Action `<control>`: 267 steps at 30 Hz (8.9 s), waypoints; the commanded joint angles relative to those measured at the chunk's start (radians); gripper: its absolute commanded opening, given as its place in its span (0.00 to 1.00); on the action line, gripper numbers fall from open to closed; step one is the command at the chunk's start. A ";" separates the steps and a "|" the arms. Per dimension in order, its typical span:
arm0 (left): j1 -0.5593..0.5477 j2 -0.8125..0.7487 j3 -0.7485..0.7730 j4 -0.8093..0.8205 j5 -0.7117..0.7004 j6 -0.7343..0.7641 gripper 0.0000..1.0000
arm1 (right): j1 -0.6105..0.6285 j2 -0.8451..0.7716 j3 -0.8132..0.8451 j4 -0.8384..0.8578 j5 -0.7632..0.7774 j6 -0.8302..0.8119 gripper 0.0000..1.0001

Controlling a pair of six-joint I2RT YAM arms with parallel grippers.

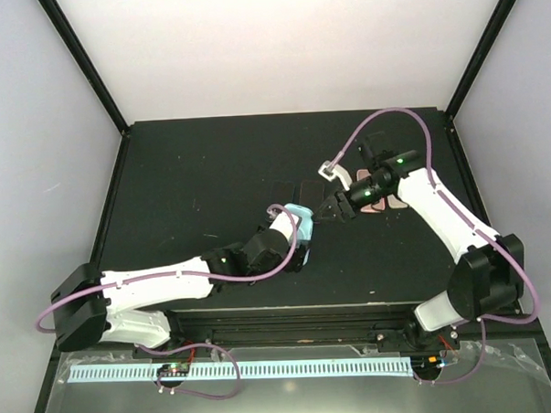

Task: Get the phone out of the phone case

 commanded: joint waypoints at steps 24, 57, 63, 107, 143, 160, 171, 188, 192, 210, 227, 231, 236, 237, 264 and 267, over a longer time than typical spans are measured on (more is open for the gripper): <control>0.183 -0.193 -0.011 0.019 0.215 -0.332 0.99 | 0.092 -0.276 -0.074 0.256 0.355 -0.156 0.01; 0.440 0.278 0.162 0.698 0.856 -1.061 0.75 | 0.497 -0.598 -0.418 0.678 1.122 -1.150 0.01; 0.459 0.217 0.047 0.713 0.783 -1.095 0.73 | 0.497 -0.598 -0.441 0.781 1.239 -1.189 0.01; 0.444 0.319 0.327 0.219 0.793 -0.827 0.76 | 0.549 -0.673 -0.548 0.854 1.285 -1.212 0.01; 0.570 0.155 -0.003 0.833 1.062 -0.781 0.01 | 0.470 -0.644 -0.393 0.279 0.836 -0.533 1.00; 0.491 -0.430 -0.122 0.361 0.747 -0.239 0.03 | 0.074 -0.328 -0.231 0.141 -0.235 -0.221 0.80; 0.390 -0.452 -0.146 0.558 0.768 -0.195 0.03 | 0.171 -0.336 -0.340 0.810 -0.284 0.416 0.76; 0.350 -0.465 -0.139 0.379 0.777 -0.113 0.61 | 0.252 -0.367 -0.323 0.676 -0.283 0.243 0.01; 0.350 -0.543 -0.155 0.200 0.760 -0.026 0.66 | 0.252 -0.387 -0.354 0.520 -0.251 0.046 0.01; 0.309 -0.373 -0.003 -0.050 1.003 0.158 0.48 | 0.266 -0.244 -0.305 0.268 -0.229 -0.183 0.01; 0.233 -0.256 0.014 -0.035 1.014 0.181 0.21 | 0.266 -0.249 -0.311 0.276 -0.224 -0.176 0.01; 0.232 -0.267 0.012 -0.023 1.005 0.182 0.12 | 0.266 -0.248 -0.315 0.279 -0.216 -0.172 0.01; 0.232 -0.284 0.011 -0.023 0.989 0.180 0.04 | 0.267 -0.249 -0.314 0.281 -0.207 -0.168 0.04; 0.232 -0.291 0.011 -0.024 0.979 0.178 0.03 | 0.266 -0.251 -0.313 0.282 -0.204 -0.167 0.11; 0.509 -0.340 0.149 -0.032 1.314 0.309 0.02 | 0.299 -0.398 -0.190 0.102 0.134 -0.319 0.47; 0.527 -0.339 0.135 -0.012 1.351 0.293 0.01 | 0.312 -0.381 -0.164 0.049 0.133 -0.355 0.45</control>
